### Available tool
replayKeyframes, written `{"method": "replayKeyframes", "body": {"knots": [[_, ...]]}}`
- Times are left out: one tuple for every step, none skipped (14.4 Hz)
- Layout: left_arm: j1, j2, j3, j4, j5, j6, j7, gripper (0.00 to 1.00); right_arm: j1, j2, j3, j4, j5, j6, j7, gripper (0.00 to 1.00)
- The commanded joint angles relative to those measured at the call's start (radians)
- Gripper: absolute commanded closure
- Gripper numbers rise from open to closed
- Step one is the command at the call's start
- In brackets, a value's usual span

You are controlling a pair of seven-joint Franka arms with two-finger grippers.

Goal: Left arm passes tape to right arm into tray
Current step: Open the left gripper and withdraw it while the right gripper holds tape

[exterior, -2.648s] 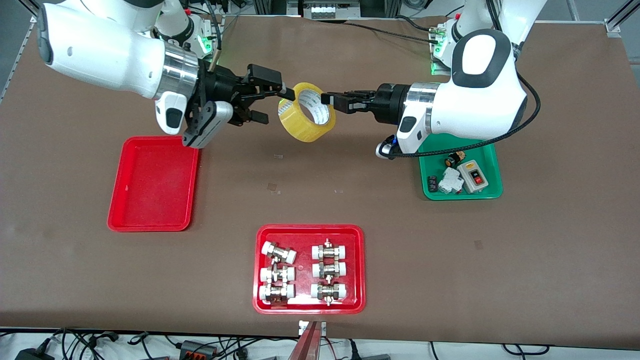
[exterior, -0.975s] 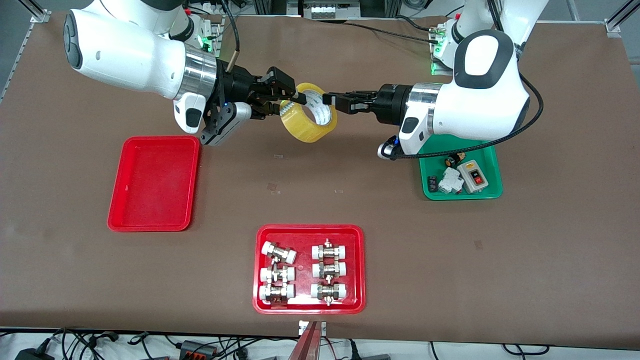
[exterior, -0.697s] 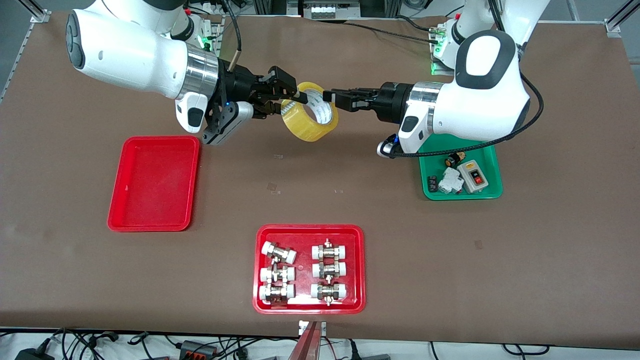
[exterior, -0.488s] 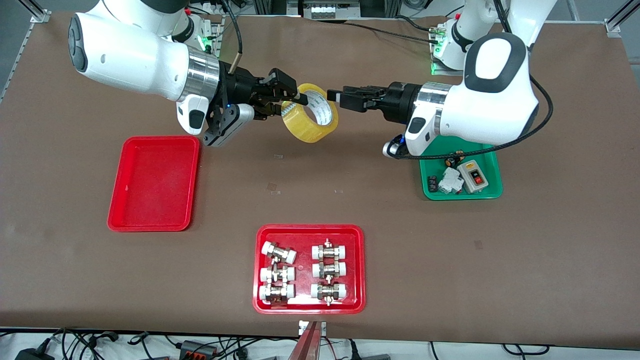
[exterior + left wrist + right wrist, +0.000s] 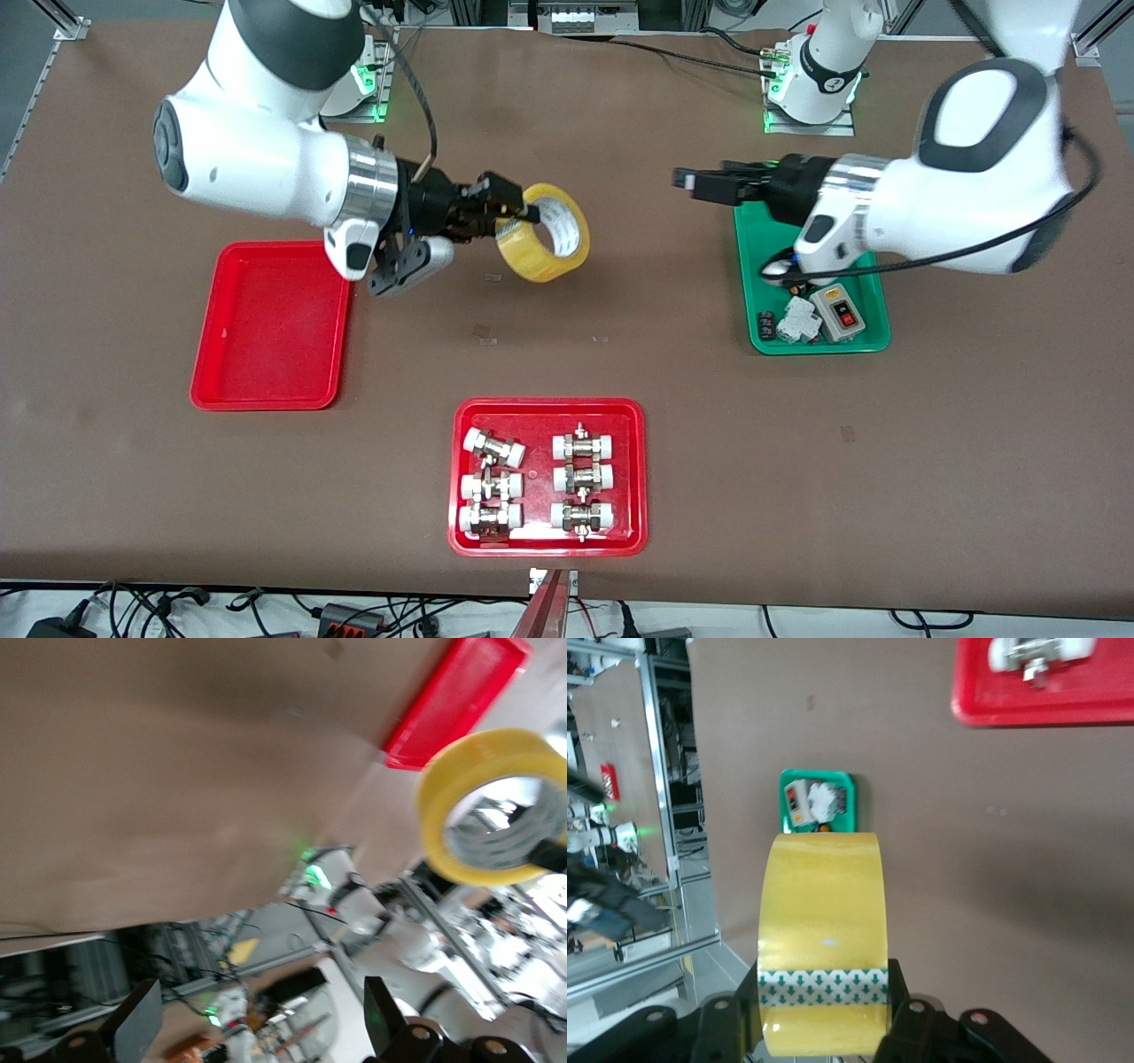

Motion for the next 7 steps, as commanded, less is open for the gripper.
{"method": "replayKeyframes", "body": {"knots": [[0.035,0.000,-0.004,0.104,0.177,-0.123,0.073,0.00,-0.123,0.063,0.007,0.014,0.003,-0.022,0.007,0.74],[0.050,0.000,-0.004,0.120,0.254,-0.154,0.154,0.00,-0.173,0.082,0.009,0.014,0.008,-0.041,0.004,0.74],[0.064,-0.005,-0.004,0.126,0.326,-0.165,0.249,0.00,-0.213,0.090,0.007,0.014,0.005,-0.064,-0.001,0.74],[0.073,-0.016,-0.004,0.126,0.384,-0.165,0.323,0.00,-0.270,0.120,0.007,0.014,0.003,-0.085,-0.007,0.74],[0.073,-0.029,-0.002,0.126,0.459,-0.160,0.385,0.00,-0.334,0.158,0.007,0.014,0.006,-0.106,-0.018,0.74],[0.075,-0.042,-0.004,0.125,0.535,-0.156,0.422,0.00,-0.415,0.215,0.012,0.020,0.009,-0.126,-0.059,0.74],[0.075,-0.046,-0.005,0.125,0.602,-0.151,0.465,0.00,-0.465,0.243,0.013,0.023,0.009,-0.159,-0.119,0.74]]}}
